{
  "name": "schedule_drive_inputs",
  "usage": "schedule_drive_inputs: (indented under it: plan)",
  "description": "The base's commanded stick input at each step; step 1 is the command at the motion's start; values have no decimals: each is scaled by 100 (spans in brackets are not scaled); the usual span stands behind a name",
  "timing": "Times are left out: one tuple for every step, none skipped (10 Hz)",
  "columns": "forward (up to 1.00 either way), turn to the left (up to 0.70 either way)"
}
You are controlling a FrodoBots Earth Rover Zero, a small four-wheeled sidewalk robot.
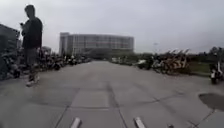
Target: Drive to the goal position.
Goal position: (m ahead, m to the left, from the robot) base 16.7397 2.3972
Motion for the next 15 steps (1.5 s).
schedule_drive_inputs:
  plan:
    - [100,6]
    - [100,6]
    - [100,6]
    - [100,6]
    - [100,6]
    - [100,6]
    - [100,6]
    - [100,6]
    - [100,6]
    - [100,6]
    - [100,6]
    - [100,6]
    - [100,6]
    - [100,6]
    - [100,6]
